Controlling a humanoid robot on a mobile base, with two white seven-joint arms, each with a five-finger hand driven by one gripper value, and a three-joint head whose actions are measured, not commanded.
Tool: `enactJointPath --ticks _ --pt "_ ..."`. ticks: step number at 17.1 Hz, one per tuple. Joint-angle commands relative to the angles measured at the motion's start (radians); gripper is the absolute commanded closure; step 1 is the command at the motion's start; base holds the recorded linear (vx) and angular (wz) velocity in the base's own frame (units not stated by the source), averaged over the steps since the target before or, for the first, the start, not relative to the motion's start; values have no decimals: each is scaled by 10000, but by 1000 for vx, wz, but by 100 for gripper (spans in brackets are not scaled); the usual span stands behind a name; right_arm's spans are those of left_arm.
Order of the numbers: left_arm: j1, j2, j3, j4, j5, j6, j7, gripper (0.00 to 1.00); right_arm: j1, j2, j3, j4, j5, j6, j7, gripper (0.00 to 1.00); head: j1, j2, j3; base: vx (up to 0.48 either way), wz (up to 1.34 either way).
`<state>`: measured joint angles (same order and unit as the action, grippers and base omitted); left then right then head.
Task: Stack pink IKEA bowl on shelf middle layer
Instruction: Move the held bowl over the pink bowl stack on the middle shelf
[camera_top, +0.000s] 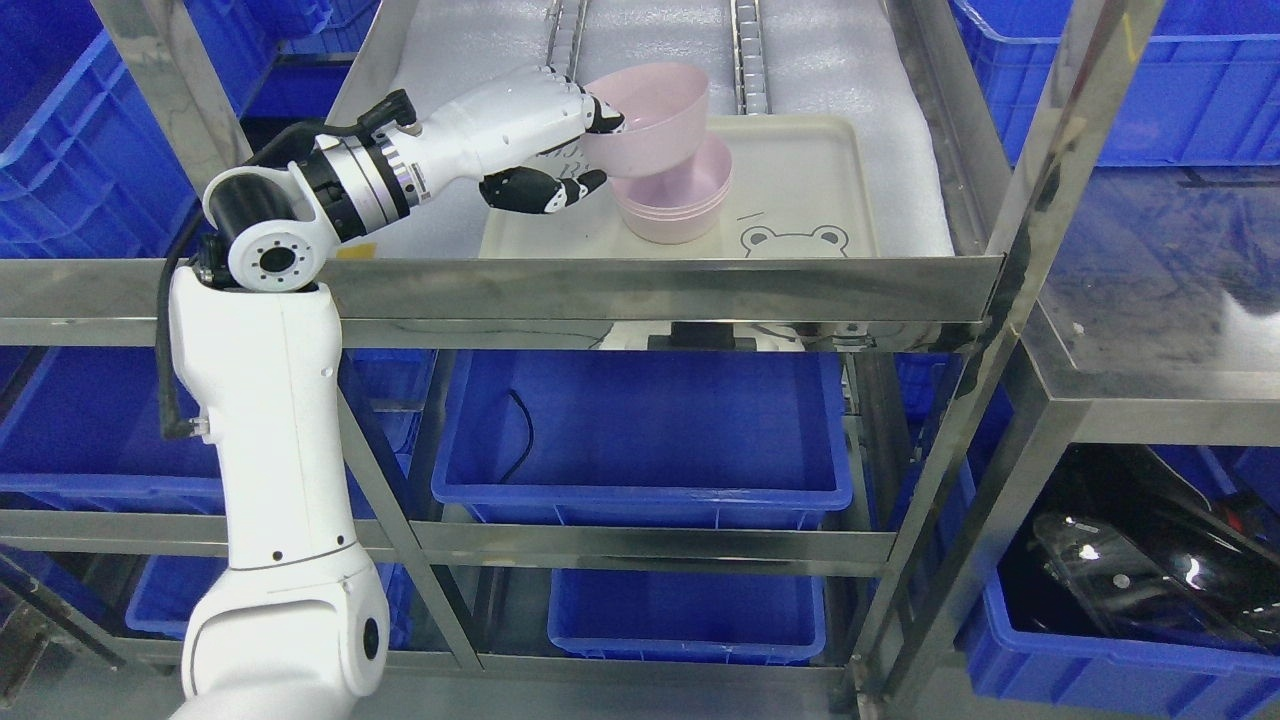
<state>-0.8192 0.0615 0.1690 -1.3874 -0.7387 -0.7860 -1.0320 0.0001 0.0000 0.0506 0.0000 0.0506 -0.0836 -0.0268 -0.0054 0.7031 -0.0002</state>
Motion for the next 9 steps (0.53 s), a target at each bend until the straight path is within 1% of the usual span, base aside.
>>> enactJointPath --ticks 1,7,9 --pt "-276 321 -799 881 -865 6 -49 96 214 -175 0 -175 0 8 8 0 0 0 0 -3 17" --pt "-352 -368 -1383 1279 -1340 6 -3 95 214 -175 0 -175 0 8 8 0 0 0 0 -6 44" --pt "-368 -440 -1429 1479 -1616 6 12 93 214 -175 0 -175 0 8 8 0 0 0 0 0 0"
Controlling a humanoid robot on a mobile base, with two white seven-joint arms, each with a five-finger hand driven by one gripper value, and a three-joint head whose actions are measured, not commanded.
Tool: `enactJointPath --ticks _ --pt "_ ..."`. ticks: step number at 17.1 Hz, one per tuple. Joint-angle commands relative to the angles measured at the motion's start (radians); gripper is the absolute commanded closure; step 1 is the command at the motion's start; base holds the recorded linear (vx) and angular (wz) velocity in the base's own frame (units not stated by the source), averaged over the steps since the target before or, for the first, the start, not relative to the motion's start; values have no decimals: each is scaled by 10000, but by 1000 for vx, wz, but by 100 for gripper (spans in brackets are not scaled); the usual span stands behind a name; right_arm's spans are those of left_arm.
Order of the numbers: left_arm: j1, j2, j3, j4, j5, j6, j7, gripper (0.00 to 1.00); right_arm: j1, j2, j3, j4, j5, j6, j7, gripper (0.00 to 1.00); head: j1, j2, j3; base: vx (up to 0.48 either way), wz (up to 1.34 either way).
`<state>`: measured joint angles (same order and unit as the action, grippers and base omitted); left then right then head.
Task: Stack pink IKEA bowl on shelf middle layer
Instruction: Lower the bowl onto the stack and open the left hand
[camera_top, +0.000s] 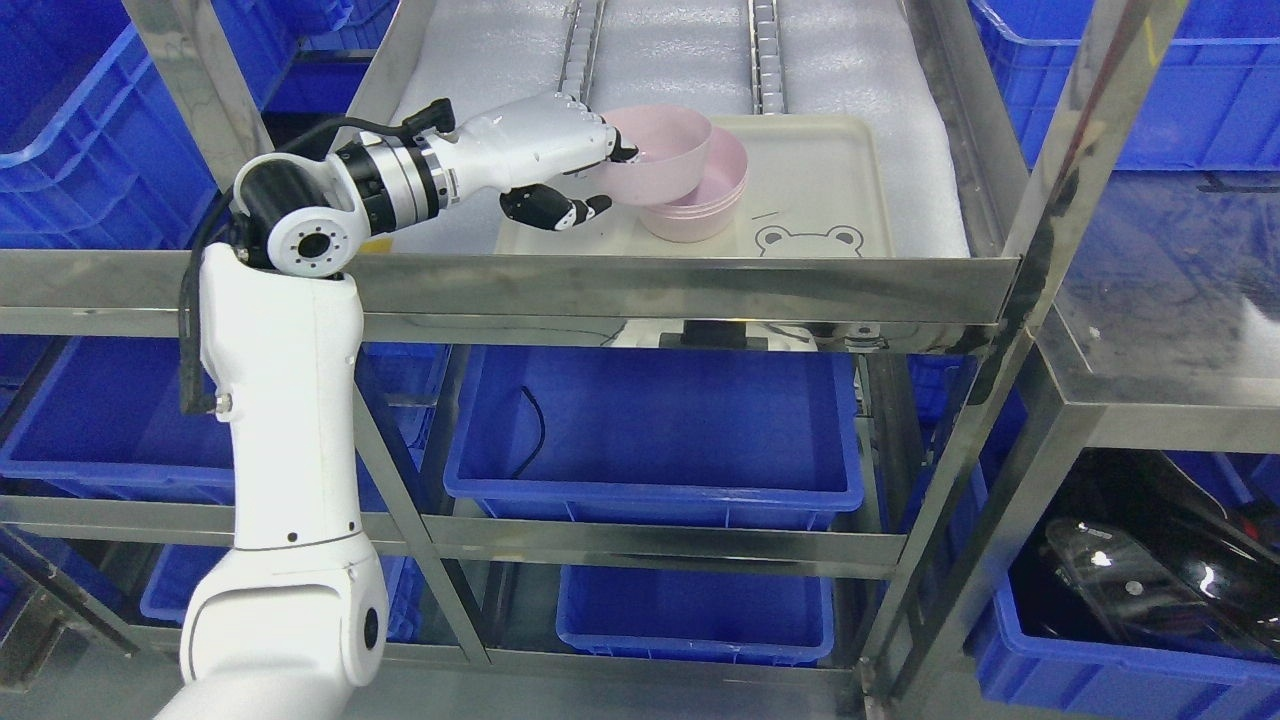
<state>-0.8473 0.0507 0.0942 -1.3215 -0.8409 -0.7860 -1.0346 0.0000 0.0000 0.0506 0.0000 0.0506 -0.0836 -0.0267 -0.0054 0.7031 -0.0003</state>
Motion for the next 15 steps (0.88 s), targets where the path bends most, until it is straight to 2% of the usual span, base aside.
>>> enactJointPath --ticks 1,10,15 --pt "-178 -332 -681 926 -763 6 53 93 215 -175 0 -175 0 8 6 0 0 0 0 0 0" --pt "-777 -332 -99 1218 -1470 6 68 93 215 -175 0 -175 0 8 6 0 0 0 0 0 0" --pt "-1222 -332 -129 2000 -1470 6 267 92 215 -175 0 -175 0 8 6 0 0 0 0 0 0"
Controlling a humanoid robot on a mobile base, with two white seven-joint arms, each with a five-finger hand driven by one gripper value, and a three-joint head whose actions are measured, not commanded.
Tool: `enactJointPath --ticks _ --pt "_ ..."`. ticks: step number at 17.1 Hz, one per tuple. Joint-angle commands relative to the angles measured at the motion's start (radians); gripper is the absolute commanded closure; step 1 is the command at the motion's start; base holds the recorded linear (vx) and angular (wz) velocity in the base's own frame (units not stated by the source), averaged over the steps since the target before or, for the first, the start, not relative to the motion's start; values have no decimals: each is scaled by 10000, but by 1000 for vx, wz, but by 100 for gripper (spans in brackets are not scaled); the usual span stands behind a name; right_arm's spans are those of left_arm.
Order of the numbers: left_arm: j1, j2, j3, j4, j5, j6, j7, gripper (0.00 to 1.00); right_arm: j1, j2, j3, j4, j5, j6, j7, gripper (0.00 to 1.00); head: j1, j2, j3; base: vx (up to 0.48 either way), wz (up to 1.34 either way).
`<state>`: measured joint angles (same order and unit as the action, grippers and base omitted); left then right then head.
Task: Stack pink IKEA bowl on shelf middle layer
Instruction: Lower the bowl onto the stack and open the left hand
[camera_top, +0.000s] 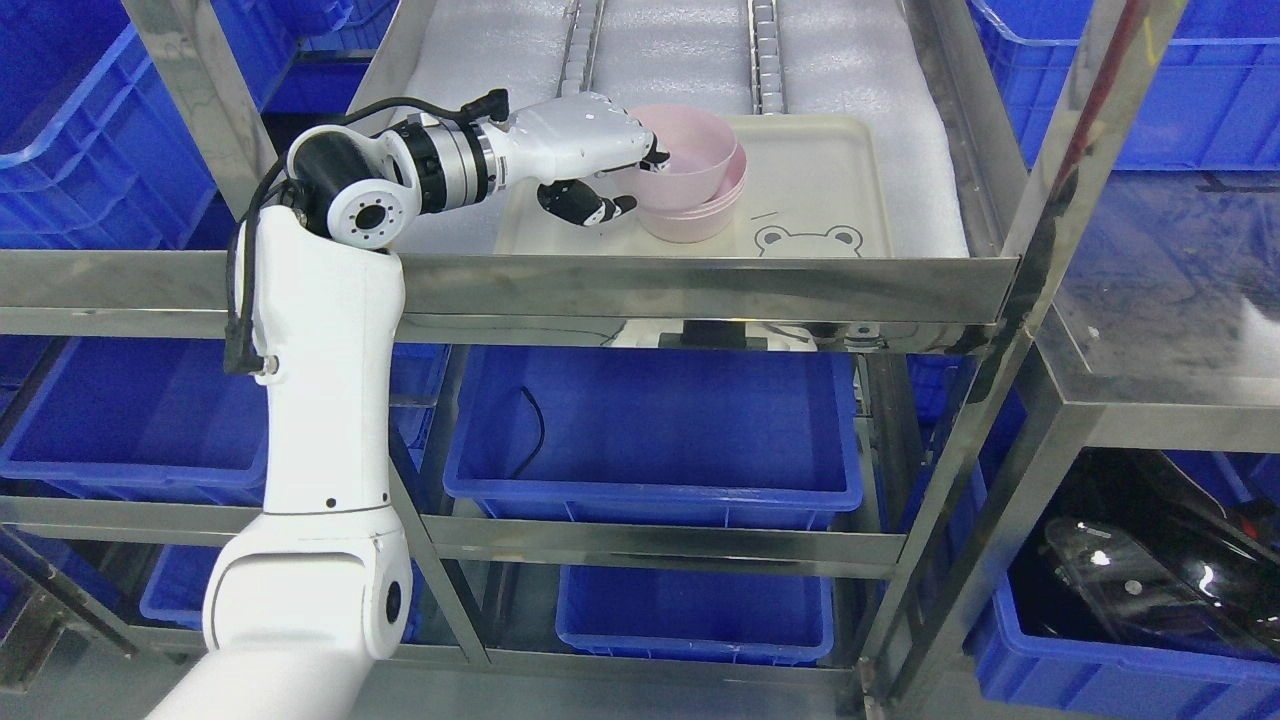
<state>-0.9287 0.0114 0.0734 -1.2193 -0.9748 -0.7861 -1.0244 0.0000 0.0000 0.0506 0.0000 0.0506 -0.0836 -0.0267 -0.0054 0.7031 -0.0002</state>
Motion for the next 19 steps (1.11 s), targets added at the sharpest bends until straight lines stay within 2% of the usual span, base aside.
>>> enactJointPath --ticks 1,6,9,14,16,19 --pt "-438 60 48 1086 -130 7 196 92 215 -175 0 -175 0 8 6 0 0 0 0 0 0" --pt "-484 60 -59 1379 -146 7 364 92 215 -175 0 -175 0 8 6 0 0 0 0 0 0" --pt "-484 60 -121 1486 -146 7 411 87 215 -175 0 -175 0 8 6 0 0 0 0 0 0" --pt "-469 60 -105 1486 -146 7 396 61 215 -175 0 -175 0 8 6 0 0 0 0 0 0" --pt "-469 60 -60 1486 -146 7 396 57 215 -175 0 -175 0 8 6 0 0 0 0 0 0" --pt "-576 60 230 1166 22 7 396 35 215 -175 0 -175 0 8 6 0 0 0 0 0 0"
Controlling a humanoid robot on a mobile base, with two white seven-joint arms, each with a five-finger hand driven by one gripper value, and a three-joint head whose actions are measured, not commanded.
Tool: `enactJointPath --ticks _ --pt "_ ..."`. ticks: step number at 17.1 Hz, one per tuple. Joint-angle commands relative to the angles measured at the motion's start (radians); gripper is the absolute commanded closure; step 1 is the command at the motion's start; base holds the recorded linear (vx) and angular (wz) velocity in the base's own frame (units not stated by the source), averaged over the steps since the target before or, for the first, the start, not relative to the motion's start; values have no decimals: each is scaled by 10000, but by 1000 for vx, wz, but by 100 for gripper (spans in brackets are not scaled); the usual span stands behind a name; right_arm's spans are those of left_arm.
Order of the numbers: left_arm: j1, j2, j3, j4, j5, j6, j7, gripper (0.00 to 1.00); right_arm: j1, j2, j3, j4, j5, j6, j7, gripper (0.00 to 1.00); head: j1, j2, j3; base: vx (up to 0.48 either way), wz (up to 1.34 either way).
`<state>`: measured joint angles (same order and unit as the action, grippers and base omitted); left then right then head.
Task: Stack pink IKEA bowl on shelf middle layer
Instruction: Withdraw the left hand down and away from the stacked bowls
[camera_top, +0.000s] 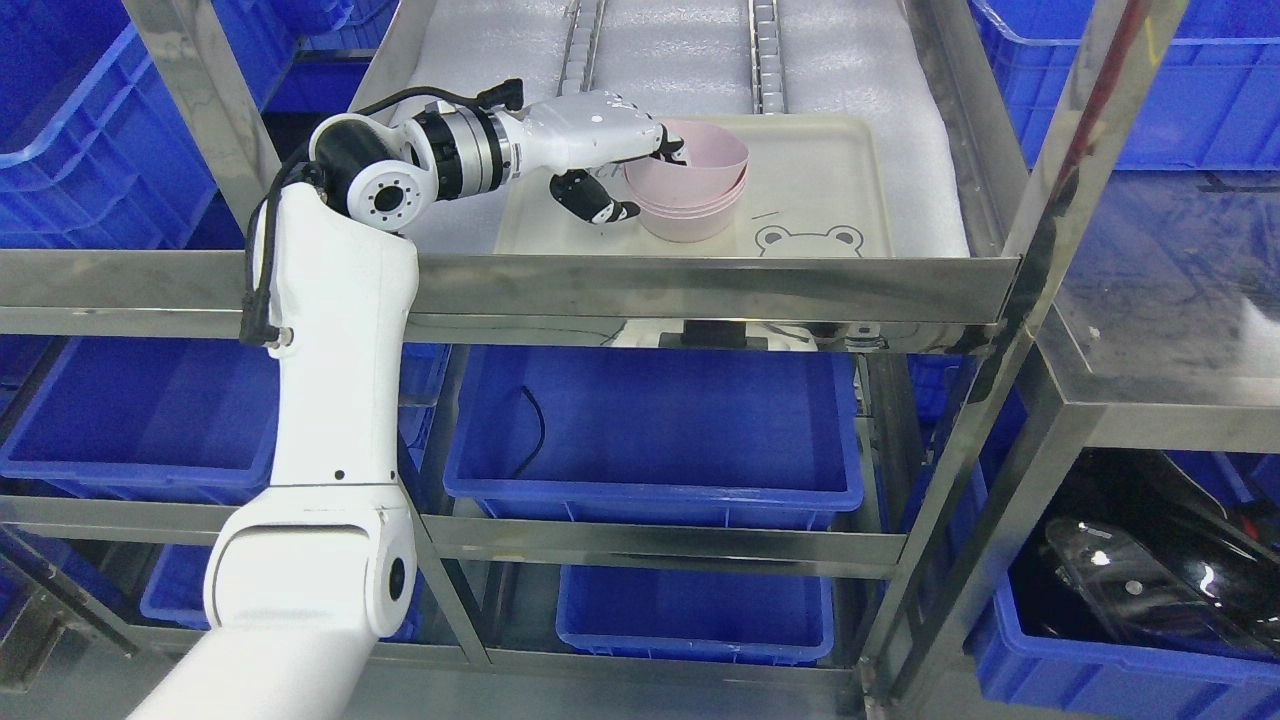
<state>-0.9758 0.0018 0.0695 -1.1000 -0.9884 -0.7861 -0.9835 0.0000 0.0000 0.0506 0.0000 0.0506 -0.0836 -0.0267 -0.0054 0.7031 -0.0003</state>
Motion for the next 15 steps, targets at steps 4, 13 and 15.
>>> enactJointPath --ticks 4,13,15 --pt "399 156 686 -689 3339 7 -28 21 215 -175 0 -175 0 8 6 0 0 0 0 0 0" --pt "6530 156 -3239 -2974 7629 7 936 14 215 -175 0 -175 0 8 6 0 0 0 0 0 0" --pt "7789 156 -3364 -2898 7629 7 1046 14 215 -175 0 -175 0 8 6 0 0 0 0 0 0"
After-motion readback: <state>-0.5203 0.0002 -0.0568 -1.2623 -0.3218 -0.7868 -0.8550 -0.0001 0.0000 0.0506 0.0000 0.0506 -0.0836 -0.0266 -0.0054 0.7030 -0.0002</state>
